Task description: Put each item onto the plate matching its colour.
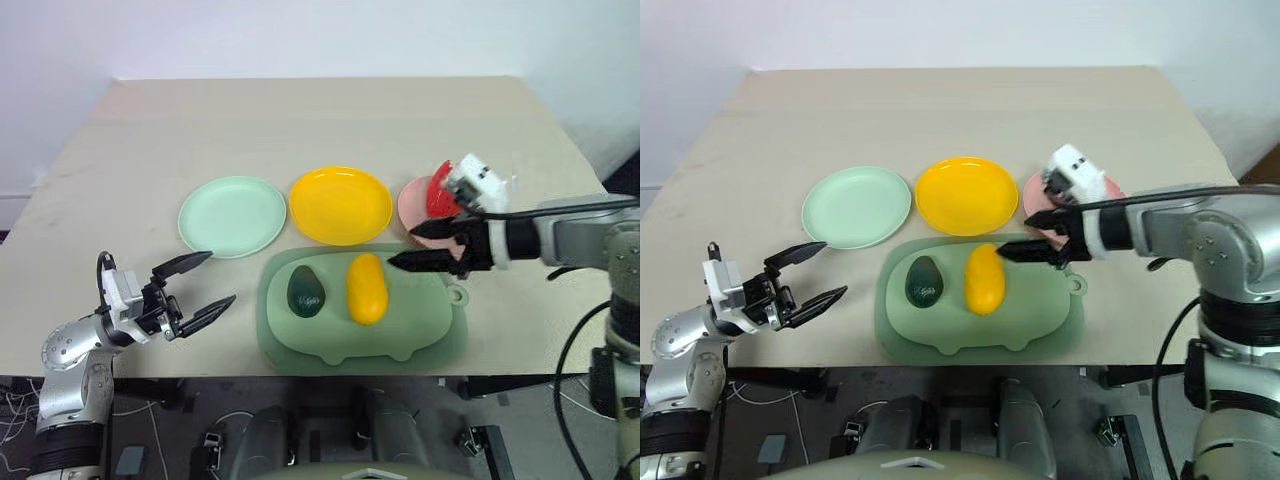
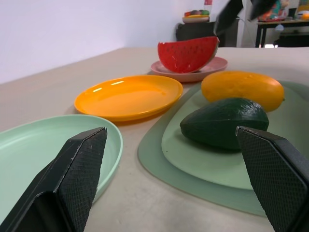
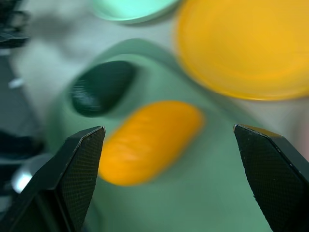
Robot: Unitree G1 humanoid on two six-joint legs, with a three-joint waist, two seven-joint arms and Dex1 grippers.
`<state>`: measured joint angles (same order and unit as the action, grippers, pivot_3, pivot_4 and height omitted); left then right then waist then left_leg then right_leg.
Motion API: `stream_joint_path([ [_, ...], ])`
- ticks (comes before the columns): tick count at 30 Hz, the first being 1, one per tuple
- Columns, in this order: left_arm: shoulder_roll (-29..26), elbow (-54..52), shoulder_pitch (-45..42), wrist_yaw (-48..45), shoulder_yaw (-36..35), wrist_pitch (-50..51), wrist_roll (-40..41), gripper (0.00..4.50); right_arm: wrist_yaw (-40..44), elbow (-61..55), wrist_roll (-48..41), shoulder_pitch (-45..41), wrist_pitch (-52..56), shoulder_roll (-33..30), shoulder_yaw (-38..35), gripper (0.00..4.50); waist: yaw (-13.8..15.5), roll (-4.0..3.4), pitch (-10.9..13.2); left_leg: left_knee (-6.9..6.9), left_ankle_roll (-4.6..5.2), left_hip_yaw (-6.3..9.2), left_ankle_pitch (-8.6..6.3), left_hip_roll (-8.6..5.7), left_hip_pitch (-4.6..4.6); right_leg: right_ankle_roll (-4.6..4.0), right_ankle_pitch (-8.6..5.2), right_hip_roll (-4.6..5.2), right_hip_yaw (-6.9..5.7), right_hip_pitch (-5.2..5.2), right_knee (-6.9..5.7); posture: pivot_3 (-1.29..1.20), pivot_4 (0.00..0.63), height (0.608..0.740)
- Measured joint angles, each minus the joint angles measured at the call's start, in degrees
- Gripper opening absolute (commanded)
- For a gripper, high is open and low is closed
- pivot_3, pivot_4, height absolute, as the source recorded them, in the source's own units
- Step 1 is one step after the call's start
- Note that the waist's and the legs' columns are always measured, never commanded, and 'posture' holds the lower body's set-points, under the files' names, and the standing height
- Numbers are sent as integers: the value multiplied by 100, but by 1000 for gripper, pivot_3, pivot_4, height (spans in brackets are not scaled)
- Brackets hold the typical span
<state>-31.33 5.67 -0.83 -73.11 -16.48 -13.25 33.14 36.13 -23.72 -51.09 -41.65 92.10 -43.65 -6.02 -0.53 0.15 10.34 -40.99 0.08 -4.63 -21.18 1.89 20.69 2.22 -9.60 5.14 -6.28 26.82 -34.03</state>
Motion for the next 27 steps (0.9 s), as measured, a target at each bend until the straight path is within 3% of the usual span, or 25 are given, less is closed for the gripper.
stream_joint_path([
  [11,-21,-3,-60,-116,-14,-1,13,4500,-4385,1282,-2844,330,-2,1039,40,4478,-21,1,-1,0,0,-4,0,-1,-5,-1,1,-2,1,-3,-5,0,150,733],
  [13,-21,-3,-48,-125,-15,-1,13,4500,-5178,1374,-3596,414,-198,993,165,4478,-16,1,-1,0,0,-2,0,0,-5,0,1,-1,0,-4,-5,0,150,733],
  [15,-21,-3,-33,-131,-15,0,13,4500,-6277,1393,-4867,623,-923,660,756,4478,-17,1,-1,0,1,-2,0,-1,-6,0,1,-1,0,-5,-4,0,150,733],
  [17,-21,-3,-19,-133,-13,0,13,4500,-6893,1386,-5544,727,-1387,491,1140,4478,-24,2,0,0,1,-4,0,-2,-6,0,1,-2,1,-6,-2,0,150,733],
  [21,-20,-3,-16,-132,-9,1,12,4500,-7616,1262,-6024,817,-2026,290,1783,4478,-25,2,-1,0,1,-4,0,2,-9,2,0,-5,2,-7,-1,0,150,733],
  [27,-27,-8,16,-218,5,51,13,4500,-7900,1128,-6158,506,-2244,-22,2385,4478,-10,7,-4,-1,2,-3,-1,4,-9,2,0,-4,2,-9,2,0,150,733],
])
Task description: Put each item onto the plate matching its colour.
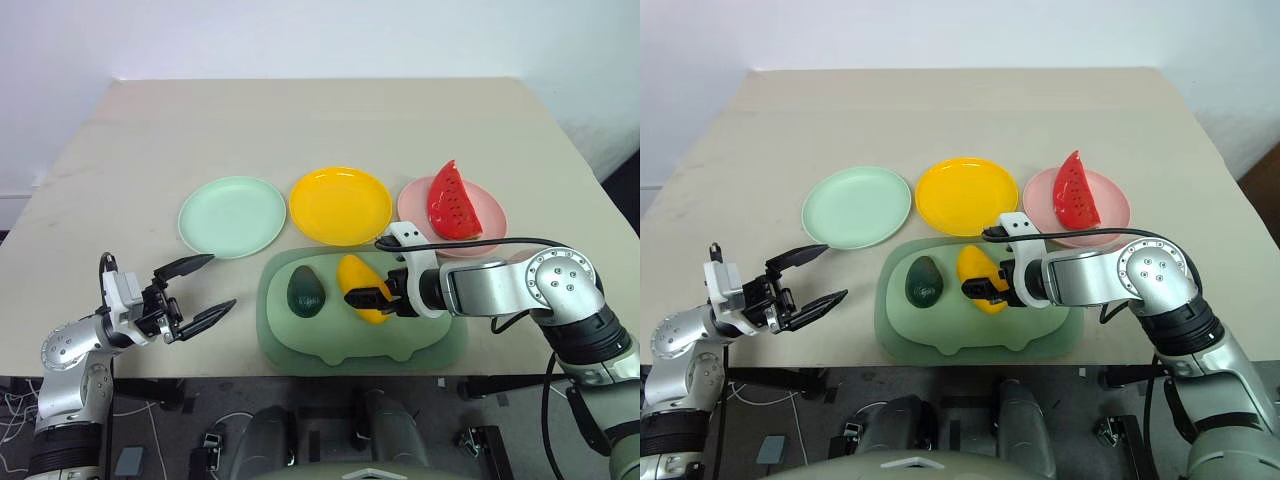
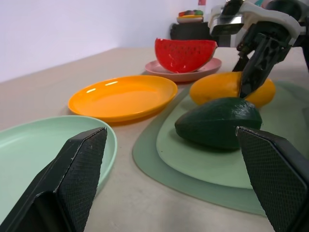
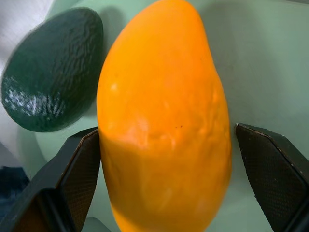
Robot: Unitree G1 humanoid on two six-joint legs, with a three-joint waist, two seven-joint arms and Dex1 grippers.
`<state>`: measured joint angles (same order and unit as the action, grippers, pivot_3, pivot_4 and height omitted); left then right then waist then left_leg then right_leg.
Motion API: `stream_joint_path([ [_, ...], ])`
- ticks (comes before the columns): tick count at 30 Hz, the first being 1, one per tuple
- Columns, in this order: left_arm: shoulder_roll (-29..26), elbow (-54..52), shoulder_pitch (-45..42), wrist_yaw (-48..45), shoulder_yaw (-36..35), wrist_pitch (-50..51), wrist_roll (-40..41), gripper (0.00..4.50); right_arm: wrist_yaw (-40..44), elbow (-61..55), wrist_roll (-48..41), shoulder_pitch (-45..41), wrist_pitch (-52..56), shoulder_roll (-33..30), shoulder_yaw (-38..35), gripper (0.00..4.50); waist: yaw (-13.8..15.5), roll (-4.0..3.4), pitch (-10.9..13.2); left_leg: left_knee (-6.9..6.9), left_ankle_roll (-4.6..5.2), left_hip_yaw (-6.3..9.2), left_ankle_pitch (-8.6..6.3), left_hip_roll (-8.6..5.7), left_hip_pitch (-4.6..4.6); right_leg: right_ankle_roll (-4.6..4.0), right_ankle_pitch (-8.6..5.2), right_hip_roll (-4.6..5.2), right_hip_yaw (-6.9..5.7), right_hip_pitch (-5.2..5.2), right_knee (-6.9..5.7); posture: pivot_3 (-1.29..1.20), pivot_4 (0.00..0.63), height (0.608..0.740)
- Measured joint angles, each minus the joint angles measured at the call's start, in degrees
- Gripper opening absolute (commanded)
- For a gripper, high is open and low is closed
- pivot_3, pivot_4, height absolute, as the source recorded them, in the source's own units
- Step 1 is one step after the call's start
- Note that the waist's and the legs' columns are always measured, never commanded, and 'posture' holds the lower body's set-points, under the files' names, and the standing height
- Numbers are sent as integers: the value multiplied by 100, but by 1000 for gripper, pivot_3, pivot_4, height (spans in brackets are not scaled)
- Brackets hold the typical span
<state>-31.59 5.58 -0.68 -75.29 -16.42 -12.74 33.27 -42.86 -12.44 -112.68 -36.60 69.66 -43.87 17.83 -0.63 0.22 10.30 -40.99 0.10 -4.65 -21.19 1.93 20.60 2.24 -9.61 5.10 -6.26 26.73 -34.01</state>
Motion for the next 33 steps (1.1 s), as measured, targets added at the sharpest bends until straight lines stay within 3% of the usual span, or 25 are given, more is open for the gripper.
stream_joint_path([
  [2,-6,-1,34,-46,6,37,0,4500,-22,19,2,-109,-5,-18,131,4308,-3,1,0,0,1,0,0,0,0,0,0,0,0,0,1,0,150,733],
  [6,-109,-22,181,-150,31,237,15,4500,107,38,133,-221,24,-65,268,3286,-5,0,0,1,1,0,-1,2,2,-1,-1,-1,0,3,1,0,150,733],
  [15,-231,-32,298,-321,23,383,112,4500,1160,657,552,-1036,366,-194,339,3216,-15,-2,1,-1,2,-3,-1,2,31,-1,0,-1,0,29,1,0,150,733],
  [21,-241,-16,259,-382,23,370,112,4500,2537,1584,2297,-2169,260,586,75,3216,-13,-3,0,-7,2,-3,1,4,78,-4,3,-11,-9,71,-9,0,150,733],
  [27,-263,6,263,-443,-13,343,110,4500,4201,2751,4892,-2601,-394,1184,568,3216,-10,-4,1,-8,10,3,-4,-4,87,4,7,2,-12,69,-8,0,150,733],
  [33,-271,-25,328,-409,-14,345,108,4500,5424,3916,6578,-2819,-980,1820,616,3216,-31,-6,2,-5,10,0,-4,-3,85,4,8,-3,-15,70,-11,0,150,733],
])
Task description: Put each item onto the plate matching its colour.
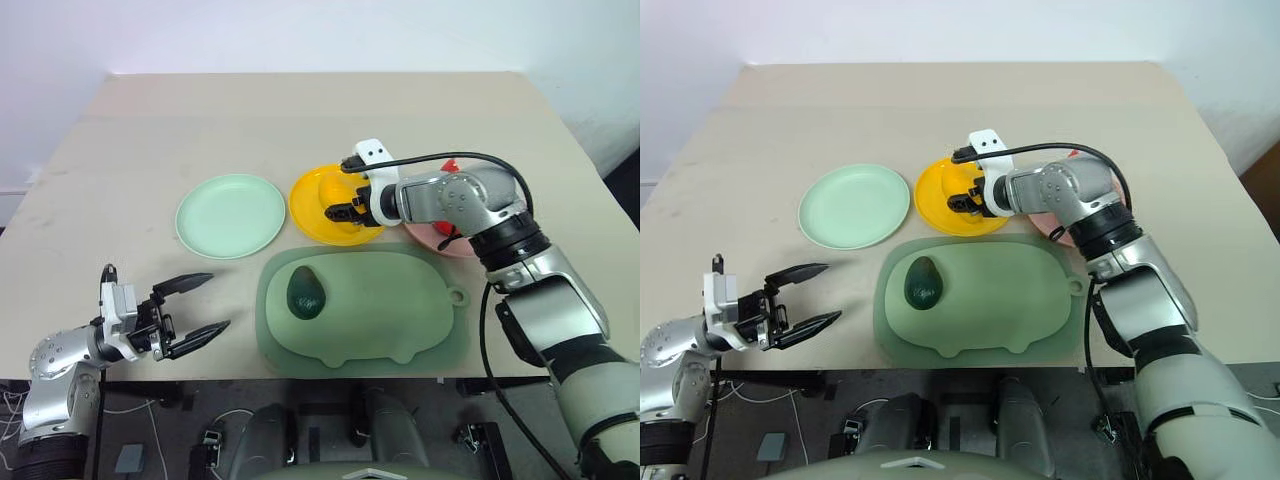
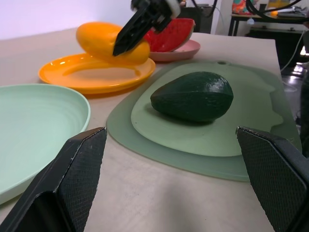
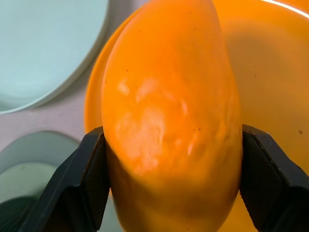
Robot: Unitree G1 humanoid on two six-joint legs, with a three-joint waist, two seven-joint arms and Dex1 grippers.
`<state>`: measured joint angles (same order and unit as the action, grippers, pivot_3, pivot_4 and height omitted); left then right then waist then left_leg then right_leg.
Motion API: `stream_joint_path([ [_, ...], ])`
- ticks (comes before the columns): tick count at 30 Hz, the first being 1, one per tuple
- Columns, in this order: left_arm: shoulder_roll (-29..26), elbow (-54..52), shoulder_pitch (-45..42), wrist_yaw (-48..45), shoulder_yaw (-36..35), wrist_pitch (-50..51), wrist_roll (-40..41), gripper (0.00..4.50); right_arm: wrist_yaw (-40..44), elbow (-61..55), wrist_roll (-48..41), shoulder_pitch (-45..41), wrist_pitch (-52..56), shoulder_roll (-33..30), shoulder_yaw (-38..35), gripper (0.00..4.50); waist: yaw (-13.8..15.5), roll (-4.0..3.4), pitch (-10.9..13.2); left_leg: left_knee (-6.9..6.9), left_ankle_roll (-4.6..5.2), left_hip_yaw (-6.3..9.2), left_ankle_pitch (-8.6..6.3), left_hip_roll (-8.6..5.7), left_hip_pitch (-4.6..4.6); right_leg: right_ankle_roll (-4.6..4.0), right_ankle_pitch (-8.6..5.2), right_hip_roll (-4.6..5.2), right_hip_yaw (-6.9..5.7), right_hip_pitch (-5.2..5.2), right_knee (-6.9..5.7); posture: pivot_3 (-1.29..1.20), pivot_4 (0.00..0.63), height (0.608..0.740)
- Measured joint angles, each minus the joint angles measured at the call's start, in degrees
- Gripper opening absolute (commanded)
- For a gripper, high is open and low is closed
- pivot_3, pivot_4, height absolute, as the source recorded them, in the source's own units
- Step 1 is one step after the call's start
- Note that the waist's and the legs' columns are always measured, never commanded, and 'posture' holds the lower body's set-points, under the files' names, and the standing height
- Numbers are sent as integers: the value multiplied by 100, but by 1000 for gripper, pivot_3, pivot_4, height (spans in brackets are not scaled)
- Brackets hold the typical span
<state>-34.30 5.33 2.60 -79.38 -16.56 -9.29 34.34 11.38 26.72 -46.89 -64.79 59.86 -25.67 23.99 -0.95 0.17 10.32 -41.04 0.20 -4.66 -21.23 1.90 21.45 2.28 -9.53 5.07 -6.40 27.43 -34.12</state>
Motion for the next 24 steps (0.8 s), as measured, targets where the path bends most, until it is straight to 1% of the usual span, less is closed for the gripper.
stream_joint_path([
  [4,0,-125,0,110,1,5,-3,4500,554,575,843,-46,-309,345,-24,3216,-1,-1,1,-2,-1,-1,1,0,-3,0,0,2,0,-3,-1,0,150,733],
  [8,0,-175,-9,194,6,7,-5,4500,931,861,1425,-144,-464,598,-133,3216,-14,-2,0,-2,-5,0,3,0,-8,0,0,1,0,-5,-3,0,150,733],
  [15,0,-175,-57,219,8,6,-8,4500,1290,1096,2111,-173,-564,858,-457,3216,-16,-2,0,-3,-12,-4,7,-1,-10,-2,1,0,0,-6,-5,0,150,733],
  [17,0,-174,-84,217,10,6,-8,4500,1381,1098,2287,-172,-552,904,-526,3945,-17,-2,0,-3,-14,-4,8,-1,-10,-2,1,0,0,-6,-8,0,150,733],
  [19,0,-172,-130,216,13,6,-9,4500,1450,1092,2411,-166,-501,920,-596,4457,-16,-3,0,-3,-14,-5,8,-1,-9,-2,1,0,0,-6,-8,0,150,733],
  [21,0,-160,-159,216,17,6,-11,4500,1546,1024,2471,-157,-378,913,-708,4457,-14,-4,1,-3,-15,-5,8,-2,-8,-2,1,0,-1,-6,-8,0,150,733],
  [24,0,-130,-247,214,35,5,-14,4500,1692,608,2476,-127,-55,857,-866,4457,-12,-5,2,-2,-29,-5,16,-2,-5,-2,1,0,-2,-5,-6,0,150,733],
])
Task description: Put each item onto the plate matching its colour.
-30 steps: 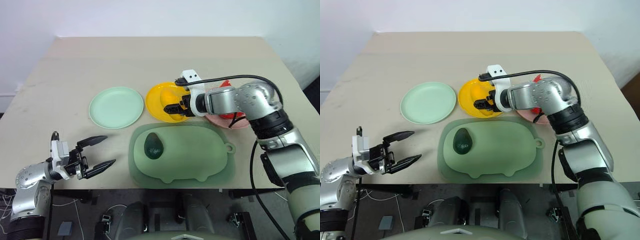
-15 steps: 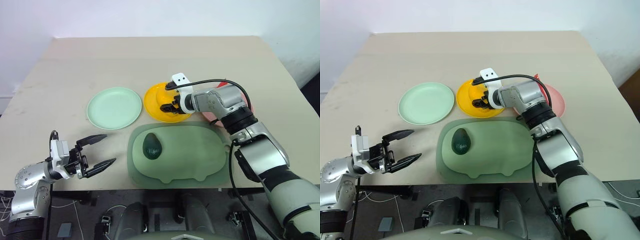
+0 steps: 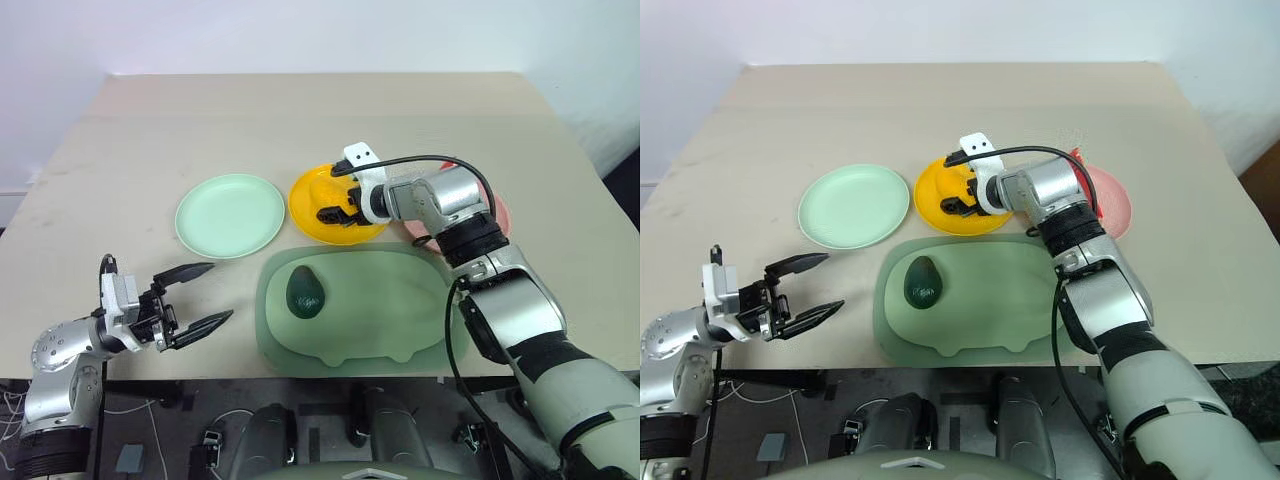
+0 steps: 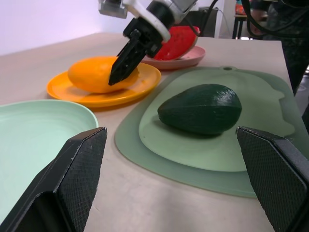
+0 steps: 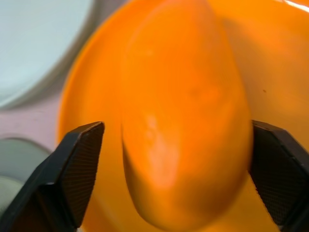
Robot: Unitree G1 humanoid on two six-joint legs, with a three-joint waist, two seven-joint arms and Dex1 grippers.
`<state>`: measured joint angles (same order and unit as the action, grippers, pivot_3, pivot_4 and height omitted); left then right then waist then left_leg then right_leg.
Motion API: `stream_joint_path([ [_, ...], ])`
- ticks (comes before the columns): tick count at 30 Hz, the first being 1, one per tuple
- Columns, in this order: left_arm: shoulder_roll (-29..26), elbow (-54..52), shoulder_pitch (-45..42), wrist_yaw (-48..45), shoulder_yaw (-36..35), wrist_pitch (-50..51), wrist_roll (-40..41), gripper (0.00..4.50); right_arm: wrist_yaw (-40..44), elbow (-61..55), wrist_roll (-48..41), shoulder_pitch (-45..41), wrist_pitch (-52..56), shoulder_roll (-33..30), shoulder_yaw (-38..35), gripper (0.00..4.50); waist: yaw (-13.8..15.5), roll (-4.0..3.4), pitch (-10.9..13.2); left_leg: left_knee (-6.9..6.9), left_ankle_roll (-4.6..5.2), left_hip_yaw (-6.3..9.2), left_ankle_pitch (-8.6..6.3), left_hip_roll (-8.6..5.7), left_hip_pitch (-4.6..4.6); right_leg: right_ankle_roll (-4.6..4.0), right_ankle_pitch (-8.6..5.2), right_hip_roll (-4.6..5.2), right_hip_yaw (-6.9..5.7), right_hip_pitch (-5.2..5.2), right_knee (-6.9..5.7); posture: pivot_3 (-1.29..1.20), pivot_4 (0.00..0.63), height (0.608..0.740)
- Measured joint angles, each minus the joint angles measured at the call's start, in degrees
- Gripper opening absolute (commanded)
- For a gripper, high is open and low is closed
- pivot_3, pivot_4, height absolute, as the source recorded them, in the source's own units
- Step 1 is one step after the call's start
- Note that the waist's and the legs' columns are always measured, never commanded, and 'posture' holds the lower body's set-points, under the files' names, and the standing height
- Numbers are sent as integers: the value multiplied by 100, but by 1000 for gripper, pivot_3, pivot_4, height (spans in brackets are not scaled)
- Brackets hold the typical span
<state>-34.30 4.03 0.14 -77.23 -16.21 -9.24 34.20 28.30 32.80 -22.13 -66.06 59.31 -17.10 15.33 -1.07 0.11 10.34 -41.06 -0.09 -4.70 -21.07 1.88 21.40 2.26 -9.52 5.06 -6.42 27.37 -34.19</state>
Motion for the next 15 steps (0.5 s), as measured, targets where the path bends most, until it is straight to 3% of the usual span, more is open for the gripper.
stream_joint_path([
  [9,-2,95,-241,-52,124,53,1,4500,454,-2423,-419,234,1431,-988,-576,4457,33,1,0,0,16,6,-9,-3,0,0,0,2,-4,-5,5,0,150,733],
  [15,-11,65,-333,-98,227,165,7,4500,1083,-3859,-746,1375,1360,-2380,-1209,4457,46,6,-3,1,16,7,-9,-6,-3,0,-1,-1,-6,-9,9,0,150,733],
])
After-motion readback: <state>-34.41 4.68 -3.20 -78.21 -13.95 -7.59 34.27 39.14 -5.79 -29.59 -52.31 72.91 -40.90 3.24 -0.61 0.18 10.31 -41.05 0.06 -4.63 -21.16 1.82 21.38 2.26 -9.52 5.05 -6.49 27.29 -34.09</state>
